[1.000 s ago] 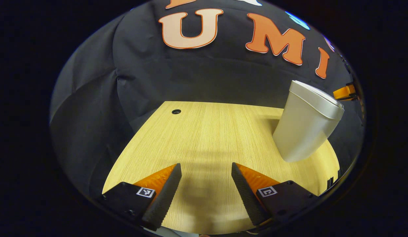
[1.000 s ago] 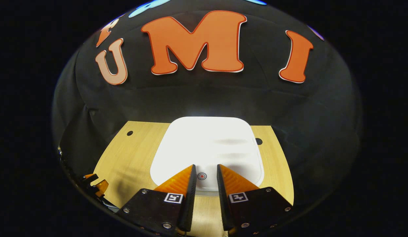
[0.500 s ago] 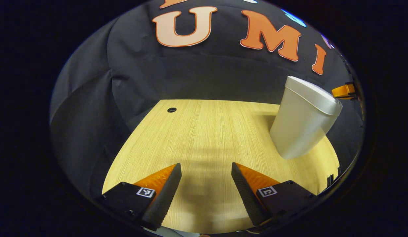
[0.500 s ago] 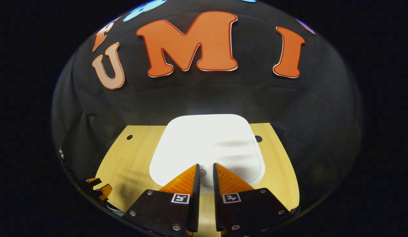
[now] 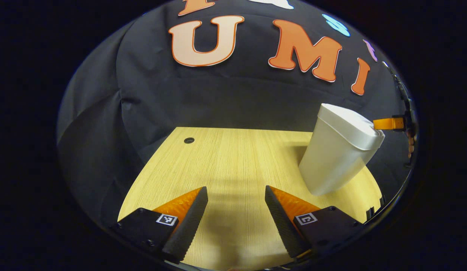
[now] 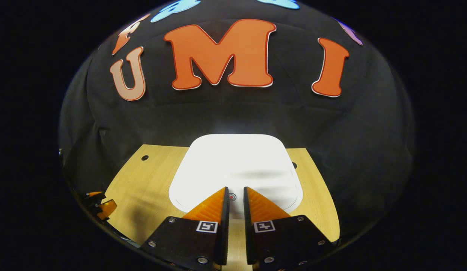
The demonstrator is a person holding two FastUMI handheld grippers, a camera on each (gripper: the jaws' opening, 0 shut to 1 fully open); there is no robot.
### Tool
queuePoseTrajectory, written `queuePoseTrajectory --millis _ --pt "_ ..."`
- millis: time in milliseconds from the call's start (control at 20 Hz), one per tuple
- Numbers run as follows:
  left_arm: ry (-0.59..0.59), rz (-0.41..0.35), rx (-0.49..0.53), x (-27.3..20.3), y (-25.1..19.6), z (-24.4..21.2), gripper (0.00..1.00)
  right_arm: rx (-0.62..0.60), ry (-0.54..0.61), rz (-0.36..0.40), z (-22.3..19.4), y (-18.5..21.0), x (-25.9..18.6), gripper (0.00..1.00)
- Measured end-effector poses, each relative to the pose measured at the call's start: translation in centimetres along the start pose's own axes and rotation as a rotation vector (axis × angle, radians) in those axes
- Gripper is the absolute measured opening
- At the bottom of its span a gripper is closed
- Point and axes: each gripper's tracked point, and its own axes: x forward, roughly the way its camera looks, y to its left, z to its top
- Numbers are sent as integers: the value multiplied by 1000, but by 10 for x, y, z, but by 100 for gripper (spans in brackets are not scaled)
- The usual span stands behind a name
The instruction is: Press the lid of the desktop garbage bin to open it, pick up the crumpled paper on the desktop and throw it into the bin, then pick up the pop can on the desktop and drop it into the bin, and finally close the garbage bin lid.
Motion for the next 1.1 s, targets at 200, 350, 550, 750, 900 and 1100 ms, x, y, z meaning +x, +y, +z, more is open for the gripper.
queuePoseTrajectory --millis 200,350,550,750,900,1100 --pt "-54 -22 21 -1 -4 29 98 -9 -24 -14 1 0 -2 20" --pt "-105 -32 29 -5 -6 52 92 28 -29 -8 2 1 -2 20" --pt "-155 -40 15 -9 -6 75 98 58 -80 18 5 15 -8 23" --pt "-197 -38 13 -12 -3 92 98 27 -192 20 23 28 -19 29" --pt "-240 -32 32 -15 -2 103 98 3 -268 34 33 41 -27 41" --pt "-268 -21 37 -20 0 108 97 -8 -293 79 31 63 -31 50"
